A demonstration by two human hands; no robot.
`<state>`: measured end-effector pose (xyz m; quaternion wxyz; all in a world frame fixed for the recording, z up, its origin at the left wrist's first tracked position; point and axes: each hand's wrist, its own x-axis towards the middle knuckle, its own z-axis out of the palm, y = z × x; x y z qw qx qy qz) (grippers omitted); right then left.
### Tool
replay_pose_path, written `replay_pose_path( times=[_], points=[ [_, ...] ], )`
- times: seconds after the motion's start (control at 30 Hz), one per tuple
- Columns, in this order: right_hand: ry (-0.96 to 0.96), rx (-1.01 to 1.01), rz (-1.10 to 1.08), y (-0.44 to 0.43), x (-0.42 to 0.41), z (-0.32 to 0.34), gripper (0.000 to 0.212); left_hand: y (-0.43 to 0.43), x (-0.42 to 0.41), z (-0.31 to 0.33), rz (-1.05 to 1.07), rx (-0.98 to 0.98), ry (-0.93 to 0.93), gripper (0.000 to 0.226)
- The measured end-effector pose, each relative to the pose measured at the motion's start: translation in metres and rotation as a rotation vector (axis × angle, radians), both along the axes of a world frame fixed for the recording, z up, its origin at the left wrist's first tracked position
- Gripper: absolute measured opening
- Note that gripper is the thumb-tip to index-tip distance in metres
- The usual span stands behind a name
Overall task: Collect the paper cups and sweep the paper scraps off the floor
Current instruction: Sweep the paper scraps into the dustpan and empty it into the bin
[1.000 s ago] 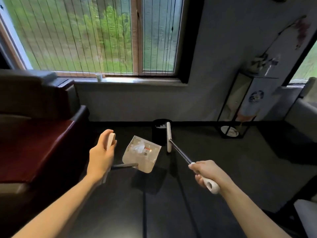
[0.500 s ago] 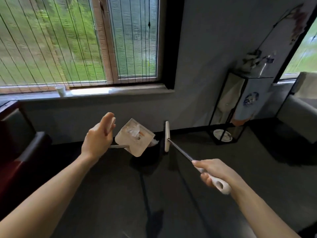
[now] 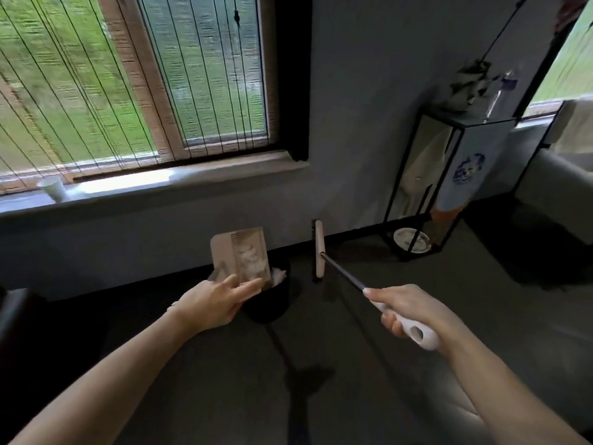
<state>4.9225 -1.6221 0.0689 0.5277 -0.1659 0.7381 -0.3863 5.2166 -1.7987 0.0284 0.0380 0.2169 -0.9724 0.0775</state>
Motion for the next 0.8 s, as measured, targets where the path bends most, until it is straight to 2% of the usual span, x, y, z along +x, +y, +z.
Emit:
replay_pose_path(
  times=[0.13, 0.27, 0.37, 0.47, 0.57, 0.7, 0.8],
  points=[
    [0.005, 0.001, -0.018, -0.015, 0.000, -0.003, 0.039, -0.005, -0.006, -0.014, -0.089, 0.083, -0.312, 0.048],
    [-0.008, -0.017, -0.034, -0.022, -0.002, 0.000, 0.043, 0.002, -0.013, -0.022, -0.071, 0.201, -0.322, 0.076],
    [-0.015, -0.023, -0.037, -0.021, 0.000, 0.001, 0.043, 0.006, -0.019, -0.021, -0.007, 0.371, -0.281, 0.067],
    [-0.034, -0.025, -0.040, -0.018, 0.002, 0.003, 0.041, 0.008, -0.029, -0.022, 0.211, 0.514, -0.310, 0.079],
    [-0.022, -0.012, -0.037, -0.013, 0.005, 0.005, 0.042, 0.006, -0.039, -0.028, 0.202, 0.383, -0.355, 0.070],
    [-0.020, 0.017, -0.038, -0.005, 0.007, 0.005, 0.044, 0.000, -0.039, -0.040, 0.131, 0.169, -0.349, 0.075],
    [-0.015, 0.019, -0.033, 0.001, 0.010, 0.004, 0.043, -0.010, -0.036, -0.042, 0.116, 0.103, -0.404, 0.073]
  ],
)
